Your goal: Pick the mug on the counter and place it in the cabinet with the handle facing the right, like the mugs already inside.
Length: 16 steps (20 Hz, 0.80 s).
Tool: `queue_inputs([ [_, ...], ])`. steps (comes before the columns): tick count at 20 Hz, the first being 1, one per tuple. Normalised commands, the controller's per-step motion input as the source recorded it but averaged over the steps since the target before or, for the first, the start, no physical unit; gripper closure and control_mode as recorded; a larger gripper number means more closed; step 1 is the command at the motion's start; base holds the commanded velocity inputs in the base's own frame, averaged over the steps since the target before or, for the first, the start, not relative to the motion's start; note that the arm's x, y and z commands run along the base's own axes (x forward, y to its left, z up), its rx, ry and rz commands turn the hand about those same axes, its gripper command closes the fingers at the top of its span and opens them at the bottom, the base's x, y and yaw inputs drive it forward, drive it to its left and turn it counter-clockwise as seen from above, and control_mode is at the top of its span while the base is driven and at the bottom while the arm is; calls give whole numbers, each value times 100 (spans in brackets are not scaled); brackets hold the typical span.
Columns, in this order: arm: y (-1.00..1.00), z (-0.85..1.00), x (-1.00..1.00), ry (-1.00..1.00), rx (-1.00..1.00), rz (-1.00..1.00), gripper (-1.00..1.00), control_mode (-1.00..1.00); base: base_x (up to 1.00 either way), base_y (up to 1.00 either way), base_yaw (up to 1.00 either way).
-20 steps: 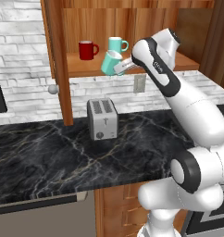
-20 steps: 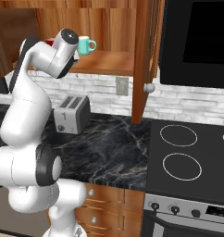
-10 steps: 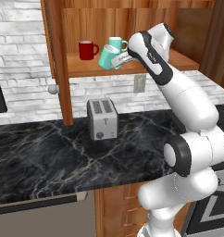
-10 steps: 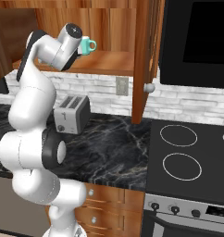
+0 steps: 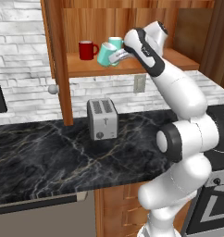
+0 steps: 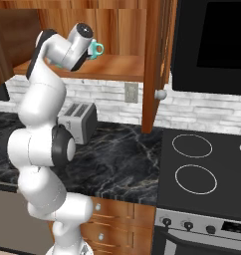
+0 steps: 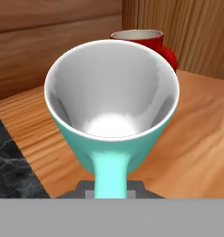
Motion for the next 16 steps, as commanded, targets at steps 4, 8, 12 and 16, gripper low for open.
queue_inputs([
  [4,0,0,38,0,0,0,100,-100,0,0,0],
  [8,0,0,31,0,0,1,100,-100,0,0,0],
  [12,0,0,23,0,0,3,100,-100,0,0,0],
  [16,0,0,21,0,0,11,100,-100,0,0,0],
])
